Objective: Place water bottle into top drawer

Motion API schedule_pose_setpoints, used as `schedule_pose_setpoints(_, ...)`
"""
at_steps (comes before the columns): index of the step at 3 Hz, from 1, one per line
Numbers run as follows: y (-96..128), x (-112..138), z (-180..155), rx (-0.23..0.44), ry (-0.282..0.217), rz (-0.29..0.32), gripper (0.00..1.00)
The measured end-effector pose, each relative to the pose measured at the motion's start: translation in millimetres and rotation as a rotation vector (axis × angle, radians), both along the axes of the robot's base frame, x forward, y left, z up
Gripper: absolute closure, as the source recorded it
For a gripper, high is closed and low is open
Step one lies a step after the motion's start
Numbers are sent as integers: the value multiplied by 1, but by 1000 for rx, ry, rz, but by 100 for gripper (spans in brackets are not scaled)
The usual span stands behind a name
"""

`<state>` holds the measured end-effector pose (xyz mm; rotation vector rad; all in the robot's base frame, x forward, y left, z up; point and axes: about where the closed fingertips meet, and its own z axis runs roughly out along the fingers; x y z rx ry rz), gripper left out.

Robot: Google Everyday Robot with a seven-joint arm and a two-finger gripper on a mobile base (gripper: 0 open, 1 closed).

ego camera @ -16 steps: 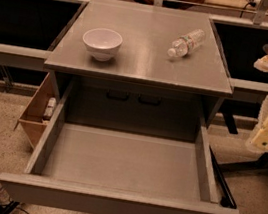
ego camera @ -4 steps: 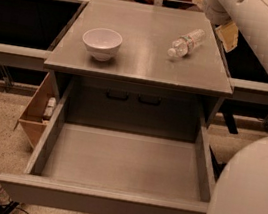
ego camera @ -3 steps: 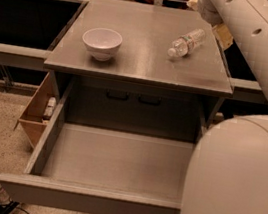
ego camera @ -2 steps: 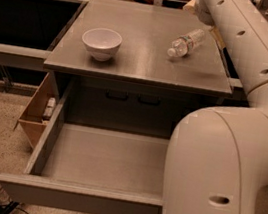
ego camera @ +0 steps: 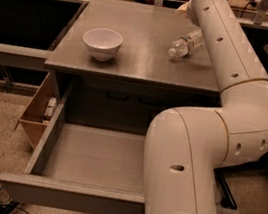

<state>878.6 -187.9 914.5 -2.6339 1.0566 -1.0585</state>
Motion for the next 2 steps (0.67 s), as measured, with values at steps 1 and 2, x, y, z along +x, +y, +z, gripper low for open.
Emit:
schedule_pose_setpoints(1, 19, 4, -29, -12, 66, 43, 0)
schedule_pose_setpoints(2, 29, -2, -55, -18, 143, 50, 0)
